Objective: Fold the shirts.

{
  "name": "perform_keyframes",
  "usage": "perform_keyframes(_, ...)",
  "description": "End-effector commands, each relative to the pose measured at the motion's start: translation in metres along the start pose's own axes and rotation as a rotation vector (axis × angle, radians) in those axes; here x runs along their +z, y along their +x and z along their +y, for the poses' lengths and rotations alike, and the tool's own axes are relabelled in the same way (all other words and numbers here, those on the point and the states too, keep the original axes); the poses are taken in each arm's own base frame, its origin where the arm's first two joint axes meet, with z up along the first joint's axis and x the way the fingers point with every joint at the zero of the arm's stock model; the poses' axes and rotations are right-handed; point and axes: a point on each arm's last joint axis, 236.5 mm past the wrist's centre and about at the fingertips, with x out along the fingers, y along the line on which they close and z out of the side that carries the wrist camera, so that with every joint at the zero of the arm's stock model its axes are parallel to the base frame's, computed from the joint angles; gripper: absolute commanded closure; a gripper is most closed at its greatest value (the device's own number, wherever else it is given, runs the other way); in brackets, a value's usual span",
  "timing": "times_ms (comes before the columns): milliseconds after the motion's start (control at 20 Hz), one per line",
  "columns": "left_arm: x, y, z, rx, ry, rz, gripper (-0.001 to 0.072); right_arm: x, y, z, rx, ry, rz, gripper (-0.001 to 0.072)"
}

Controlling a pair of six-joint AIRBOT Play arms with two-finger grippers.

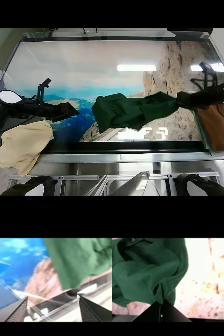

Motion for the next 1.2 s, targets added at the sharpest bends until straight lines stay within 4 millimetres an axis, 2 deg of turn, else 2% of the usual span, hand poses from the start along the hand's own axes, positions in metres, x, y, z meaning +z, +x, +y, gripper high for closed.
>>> perform_keyframes(0,-0.005,0.026,-0.040,-0.032,0.102,0.005,0.0008,-0.035,0.036,-0.022,-0.026,0.062,0.085,0.0694)
perform_keyframes(100,-0.003,0.046,-0.058,-0.006,0.187,-0.028,0.0009,-0.037,0.038,-0.020,-0.014,0.063,0.095,0.0694)
perform_keyframes(200,-0.004,0.071,-0.064,0.003,0.186,-0.027,0.0008,-0.035,0.038,-0.007,0.044,0.052,0.089,0.0694)
perform_keyframes(300,-0.016,0.102,-0.056,0.011,0.143,0.041,0.0008,-0.033,0.037,0.007,0.104,0.041,0.082,0.0694)
perform_keyframes(400,-0.026,0.123,-0.041,0.033,0.109,0.097,0.0009,-0.032,0.037,0.011,0.118,0.033,0.077,0.0694)
perform_keyframes(600,-0.032,0.144,-0.052,-0.030,0.049,0.201,0.0008,-0.028,0.037,0.010,0.116,0.016,0.058,0.0694)
perform_keyframes(850,-0.002,0.152,-0.060,-0.037,0.080,0.166,0.0011,-0.025,0.038,0.010,0.115,-0.008,0.044,0.0694)
perform_keyframes(900,0.002,0.151,-0.058,-0.040,0.072,0.166,0.0154,-0.025,0.038,0.010,0.115,-0.014,0.044,0.0694)
perform_keyframes(950,0.002,0.151,-0.056,-0.043,0.064,0.178,0.0403,-0.025,0.038,0.010,0.115,-0.018,0.044,0.0694)
perform_keyframes(1000,-0.001,0.150,-0.055,-0.050,0.058,0.202,0.0617,-0.025,0.038,0.009,0.115,-0.020,0.043,0.0694)
perform_keyframes(1050,-0.004,0.149,-0.056,-0.059,0.063,0.224,0.0692,-0.025,0.038,0.009,0.114,-0.021,0.043,0.0695)
perform_keyframes(1150,-0.006,0.146,-0.060,-0.070,0.072,0.238,0.0692,-0.025,0.038,0.009,0.114,-0.022,0.043,0.0695)
